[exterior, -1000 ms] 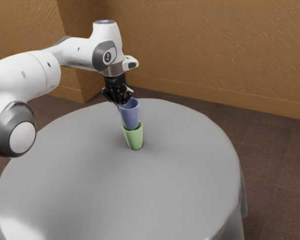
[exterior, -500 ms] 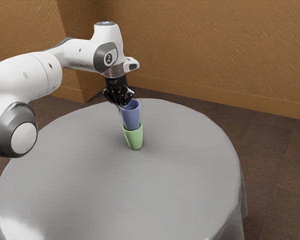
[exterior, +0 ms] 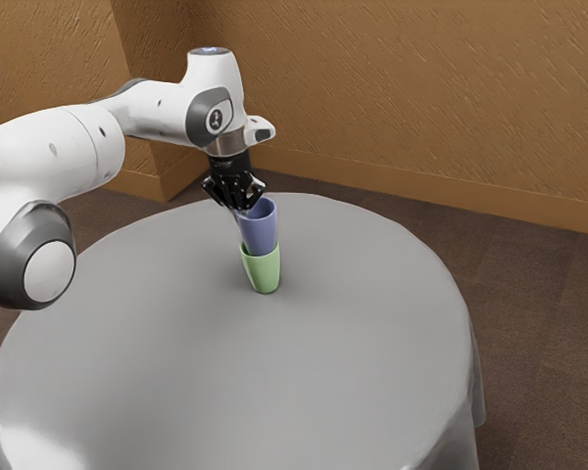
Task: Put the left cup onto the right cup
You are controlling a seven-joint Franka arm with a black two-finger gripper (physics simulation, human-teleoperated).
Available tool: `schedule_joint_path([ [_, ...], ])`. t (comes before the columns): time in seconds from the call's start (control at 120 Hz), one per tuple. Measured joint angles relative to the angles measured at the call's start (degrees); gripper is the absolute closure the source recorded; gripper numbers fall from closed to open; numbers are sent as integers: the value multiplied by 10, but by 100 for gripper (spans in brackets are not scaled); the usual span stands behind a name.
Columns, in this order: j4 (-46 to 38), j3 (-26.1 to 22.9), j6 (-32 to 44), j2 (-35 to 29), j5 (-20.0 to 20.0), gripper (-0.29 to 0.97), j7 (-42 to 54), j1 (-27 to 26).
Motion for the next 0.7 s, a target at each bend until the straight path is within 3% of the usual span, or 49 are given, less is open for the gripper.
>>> schedule_joint_path([
  [0.408,-5,0,10,1,-3,72,1,-1],
  [0.7,-5,-1,14,1,-8,55,0,-2],
])
